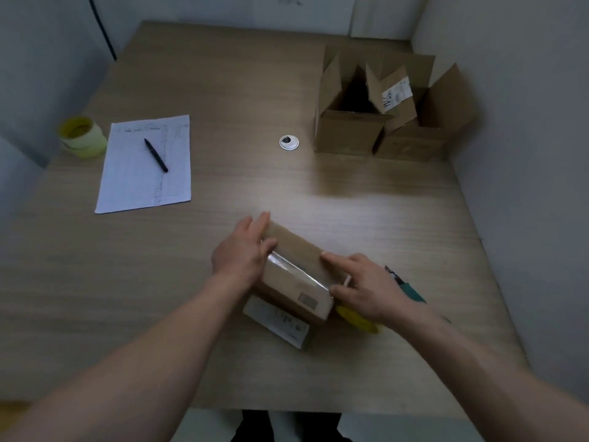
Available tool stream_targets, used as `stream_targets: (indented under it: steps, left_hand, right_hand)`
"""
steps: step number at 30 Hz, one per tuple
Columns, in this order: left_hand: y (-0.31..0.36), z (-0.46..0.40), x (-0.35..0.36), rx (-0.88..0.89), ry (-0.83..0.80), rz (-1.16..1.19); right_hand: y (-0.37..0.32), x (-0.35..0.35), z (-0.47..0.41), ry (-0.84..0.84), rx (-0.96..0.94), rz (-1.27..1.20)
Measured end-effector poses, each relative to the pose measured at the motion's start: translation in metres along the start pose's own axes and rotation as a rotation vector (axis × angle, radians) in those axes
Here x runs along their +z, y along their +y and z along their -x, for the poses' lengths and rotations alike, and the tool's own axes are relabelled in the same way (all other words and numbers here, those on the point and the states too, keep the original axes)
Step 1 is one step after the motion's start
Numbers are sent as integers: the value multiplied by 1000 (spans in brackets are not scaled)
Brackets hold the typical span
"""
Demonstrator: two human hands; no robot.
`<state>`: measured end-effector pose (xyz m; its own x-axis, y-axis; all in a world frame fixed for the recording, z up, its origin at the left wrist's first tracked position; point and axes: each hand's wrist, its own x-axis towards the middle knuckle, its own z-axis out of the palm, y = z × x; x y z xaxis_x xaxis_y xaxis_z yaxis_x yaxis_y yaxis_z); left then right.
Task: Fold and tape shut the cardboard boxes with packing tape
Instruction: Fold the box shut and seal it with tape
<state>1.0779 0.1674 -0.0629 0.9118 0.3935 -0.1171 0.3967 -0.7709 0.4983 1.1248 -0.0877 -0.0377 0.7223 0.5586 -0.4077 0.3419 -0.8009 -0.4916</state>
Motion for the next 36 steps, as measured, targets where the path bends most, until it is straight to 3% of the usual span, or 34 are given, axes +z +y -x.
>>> stream_targets:
  steps: [2,4,9,12,16,19,21,24,25,30,36]
  left_hand:
    - [19,-14,-5,-147,81,0]
    - [39,-12,-1,-230,158,156]
    - [36,35,32,-77,60,174]
    - [25,33,36,-29,7,298]
    - [29,9,26,31,-41,338]
    - [36,-2,18,-56,-115,591]
    - [36,3,14,-162,-12,709]
    - [28,45,10,-253,247,604]
    - [25,65,12,-243,257,597]
    - [34,130,39,-317,-67,916]
    - [45,127,54,-502,-106,1060]
  right_hand:
    - [-5,20,12,172,119,-23]
    - [-14,38,20,328,219,-87]
    - [-23,51,18,459,273,21]
    - [-24,42,13,410,245,93]
    - [-27,31,12,240,63,-78]
    - [-33,23,4,27,19,-142]
    - [-31,18,0,-45,15,-146]
    - [-22,18,-5,-40,-26,-147]
    - [-21,20,-7,-23,-38,-141]
    - [-20,24,-23,22,-50,-120]
    - [-16,27,-27,36,-53,-79]
